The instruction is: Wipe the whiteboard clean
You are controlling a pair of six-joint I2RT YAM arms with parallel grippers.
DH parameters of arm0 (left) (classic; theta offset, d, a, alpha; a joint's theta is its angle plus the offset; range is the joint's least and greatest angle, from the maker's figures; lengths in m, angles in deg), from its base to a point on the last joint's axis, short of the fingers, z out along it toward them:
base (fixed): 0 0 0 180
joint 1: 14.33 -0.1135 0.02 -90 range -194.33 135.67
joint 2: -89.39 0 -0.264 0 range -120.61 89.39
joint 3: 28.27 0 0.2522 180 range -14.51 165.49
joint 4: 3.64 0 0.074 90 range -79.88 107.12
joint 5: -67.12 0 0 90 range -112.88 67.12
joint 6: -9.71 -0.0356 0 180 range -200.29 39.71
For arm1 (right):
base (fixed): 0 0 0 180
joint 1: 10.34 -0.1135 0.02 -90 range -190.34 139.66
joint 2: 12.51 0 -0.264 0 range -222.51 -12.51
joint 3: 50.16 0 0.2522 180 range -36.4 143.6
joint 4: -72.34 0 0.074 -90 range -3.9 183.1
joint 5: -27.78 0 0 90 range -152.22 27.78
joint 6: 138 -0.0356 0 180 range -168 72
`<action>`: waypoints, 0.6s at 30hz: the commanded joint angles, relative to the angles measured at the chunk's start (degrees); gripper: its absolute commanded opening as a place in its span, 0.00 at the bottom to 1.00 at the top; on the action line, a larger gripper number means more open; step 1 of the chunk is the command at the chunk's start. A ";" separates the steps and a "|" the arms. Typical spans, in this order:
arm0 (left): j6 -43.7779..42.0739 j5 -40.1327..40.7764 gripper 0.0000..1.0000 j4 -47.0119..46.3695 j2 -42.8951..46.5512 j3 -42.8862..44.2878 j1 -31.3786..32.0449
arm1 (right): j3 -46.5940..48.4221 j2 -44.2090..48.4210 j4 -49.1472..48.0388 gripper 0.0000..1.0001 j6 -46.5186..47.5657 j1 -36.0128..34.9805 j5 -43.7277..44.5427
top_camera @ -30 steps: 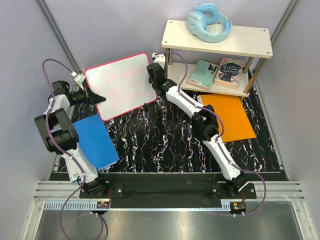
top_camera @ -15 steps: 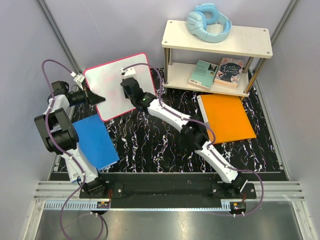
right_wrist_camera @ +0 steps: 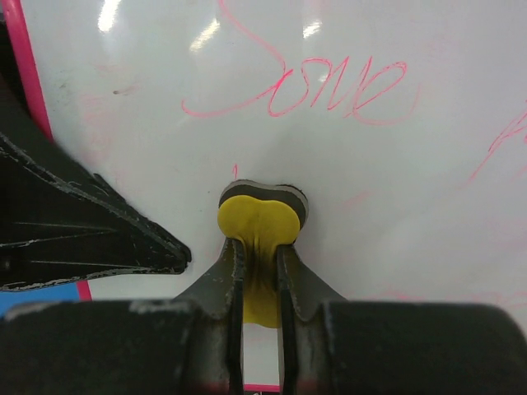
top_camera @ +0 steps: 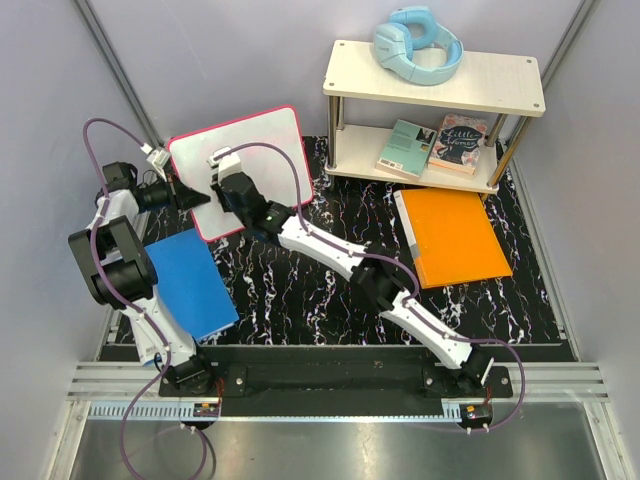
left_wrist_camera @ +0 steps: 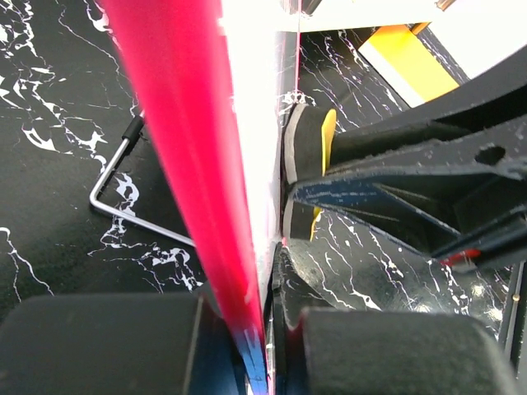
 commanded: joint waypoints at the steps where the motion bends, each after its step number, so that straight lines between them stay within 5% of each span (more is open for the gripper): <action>1: -17.78 46.57 0.00 5.79 -2.13 -4.36 1.40 | 1.04 -4.33 -4.65 0.00 0.76 -1.76 -4.82; 10: -17.35 46.48 0.00 7.02 -1.78 -3.74 1.40 | 0.52 -5.13 -5.45 0.00 2.16 -2.82 -5.44; 18: -17.52 46.65 0.00 7.81 -2.04 -3.39 1.40 | -8.88 1.11 -3.33 0.00 -4.42 0.51 4.14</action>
